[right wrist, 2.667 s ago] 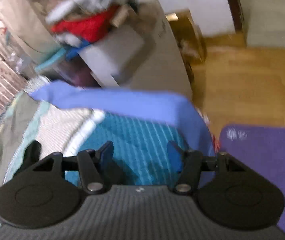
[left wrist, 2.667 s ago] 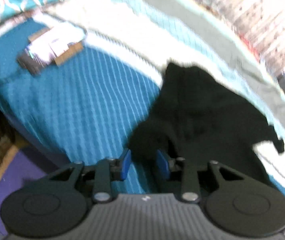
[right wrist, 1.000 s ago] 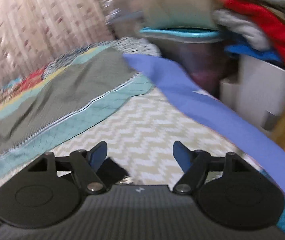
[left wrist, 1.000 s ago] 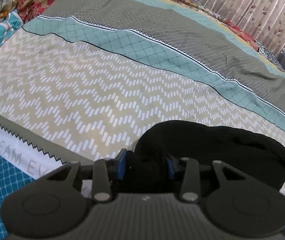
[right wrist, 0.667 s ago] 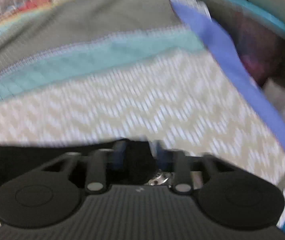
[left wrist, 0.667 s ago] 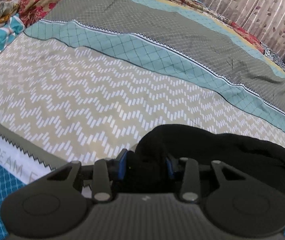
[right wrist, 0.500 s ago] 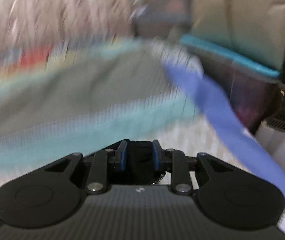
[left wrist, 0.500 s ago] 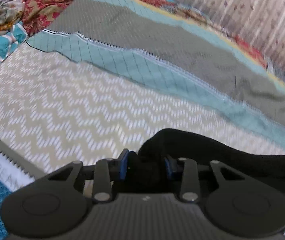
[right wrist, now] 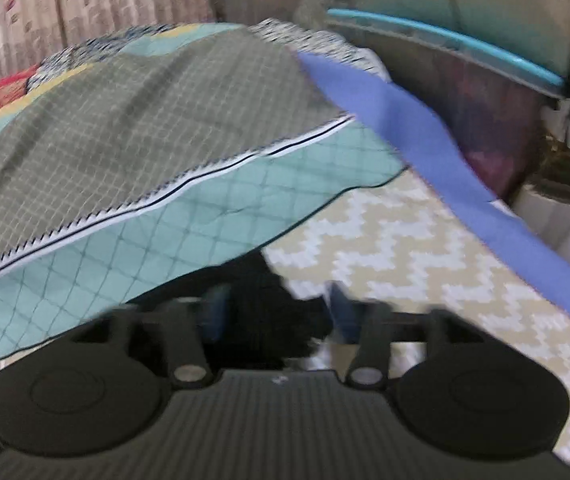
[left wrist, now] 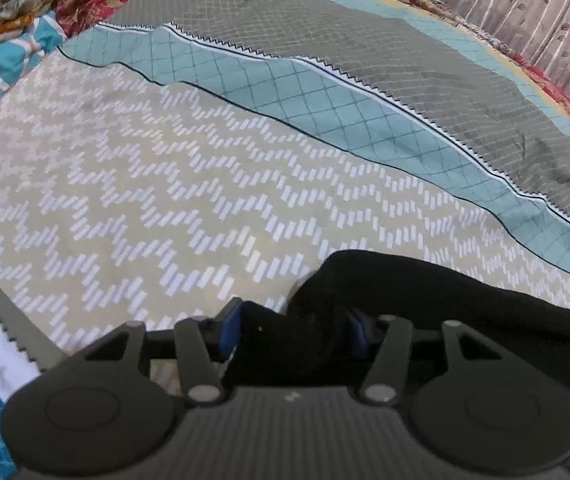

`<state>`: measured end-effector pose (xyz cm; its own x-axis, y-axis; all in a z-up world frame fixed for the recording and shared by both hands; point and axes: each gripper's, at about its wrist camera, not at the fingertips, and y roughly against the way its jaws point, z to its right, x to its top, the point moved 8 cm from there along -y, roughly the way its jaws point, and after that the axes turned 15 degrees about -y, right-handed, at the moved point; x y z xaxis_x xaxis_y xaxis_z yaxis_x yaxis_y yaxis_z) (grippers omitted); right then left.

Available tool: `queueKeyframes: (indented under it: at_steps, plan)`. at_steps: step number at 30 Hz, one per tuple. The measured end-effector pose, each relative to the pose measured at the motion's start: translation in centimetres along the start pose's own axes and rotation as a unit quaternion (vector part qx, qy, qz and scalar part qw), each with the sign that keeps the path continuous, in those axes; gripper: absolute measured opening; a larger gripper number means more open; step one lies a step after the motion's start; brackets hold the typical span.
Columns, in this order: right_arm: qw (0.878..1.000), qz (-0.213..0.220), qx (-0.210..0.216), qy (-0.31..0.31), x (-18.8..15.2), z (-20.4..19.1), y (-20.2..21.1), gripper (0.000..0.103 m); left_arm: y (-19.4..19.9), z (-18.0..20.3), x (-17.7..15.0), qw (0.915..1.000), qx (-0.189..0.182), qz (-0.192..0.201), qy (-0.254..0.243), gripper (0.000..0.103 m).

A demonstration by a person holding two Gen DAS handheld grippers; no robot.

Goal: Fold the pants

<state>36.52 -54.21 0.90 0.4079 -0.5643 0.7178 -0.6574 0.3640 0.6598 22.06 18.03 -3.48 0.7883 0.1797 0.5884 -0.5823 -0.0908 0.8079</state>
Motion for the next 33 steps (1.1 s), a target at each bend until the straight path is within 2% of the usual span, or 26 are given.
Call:
queueKeyframes:
  at_steps: [3,6,8,10,12,14,15,16,18,20,21,22,23,25,27,28,29,32,33]
  plan:
    - [0.999,-0.004,0.028,-0.047,0.6,1.6,2.4,0.070,2.4,-0.3,-0.4,0.9999,-0.007,0.010,-0.005,0.056]
    - [0.993,-0.037,0.091,-0.067,-0.5,2.6,6.2,0.069,5.6,-1.0,-1.5,0.9993,-0.023,0.023,-0.016,0.058]
    - [0.983,-0.071,0.161,-0.046,-2.2,2.3,8.9,0.069,7.7,-1.8,-2.9,0.9989,-0.031,0.026,-0.025,0.063]
    - [0.966,-0.116,0.230,0.011,-5.6,1.2,12.6,0.069,9.5,-2.9,-5.1,0.9987,-0.035,0.023,-0.030,0.071]
    - [0.937,-0.164,0.299,0.077,-10.1,-0.5,16.6,0.069,10.8,-4.0,-7.1,0.9988,-0.040,0.015,-0.024,0.072]
    - [0.897,-0.221,0.360,0.132,-15.5,-2.3,20.5,0.069,11.9,-5.1,-9.3,0.9984,-0.056,0.003,0.001,0.074]
    - [0.877,-0.246,0.383,0.155,-18.1,-3.1,22.2,0.069,12.3,-5.7,-10.4,0.9974,-0.069,-0.004,0.018,0.081]
    - [0.857,-0.269,0.402,0.178,-20.8,-3.9,23.8,0.069,12.8,-6.3,-11.7,0.9956,-0.084,-0.012,0.038,0.084]
    - [0.826,-0.300,0.423,0.221,-25.4,-5.4,26.1,0.070,13.4,-7.2,-13.6,0.9922,-0.101,-0.020,0.070,0.086]
    - [0.803,-0.316,0.433,0.260,-29.2,-6.8,27.9,0.069,14.1,-7.9,-15.3,0.9880,-0.115,-0.024,0.100,0.086]
    - [0.800,-0.318,0.426,0.277,-30.6,-7.2,28.1,0.058,14.5,-8.2,-16.2,0.9854,-0.124,-0.025,0.114,0.086]
    - [0.802,-0.313,0.408,0.303,-31.8,-7.7,28.0,0.032,14.8,-8.4,-16.9,0.9835,-0.131,-0.025,0.122,0.086]
    - [0.810,-0.294,0.382,0.334,-32.6,-8.2,27.7,0.011,15.1,-8.3,-17.4,0.9826,-0.134,-0.024,0.126,0.086]
    - [0.837,-0.243,0.364,0.329,-31.3,-9.8,27.2,0.011,15.6,-8.1,-18.2,0.9812,-0.143,-0.018,0.128,0.086]
    - [0.875,-0.170,0.336,0.304,-29.2,-11.5,26.3,0.011,15.5,-7.6,-18.7,0.9778,-0.158,-0.018,0.136,0.086]
    - [0.888,-0.151,0.324,0.288,-28.6,-12.0,25.8,0.012,15.4,-7.2,-18.7,0.9759,-0.166,-0.019,0.140,0.086]
    - [0.896,-0.150,0.313,0.277,-28.5,-12.3,25.3,0.016,15.4,-6.8,-18.8,0.9741,-0.176,-0.019,0.141,0.086]
    - [0.892,-0.174,0.288,0.302,-29.8,-12.2,25.2,0.050,15.2,-5.3,-18.7,0.9707,-0.197,-0.020,0.136,0.086]
    - [0.894,-0.163,0.290,0.299,-29.5,-11.6,25.9,0.050,15.0,-4.9,-18.7,0.9689,-0.205,-0.022,0.137,0.087]
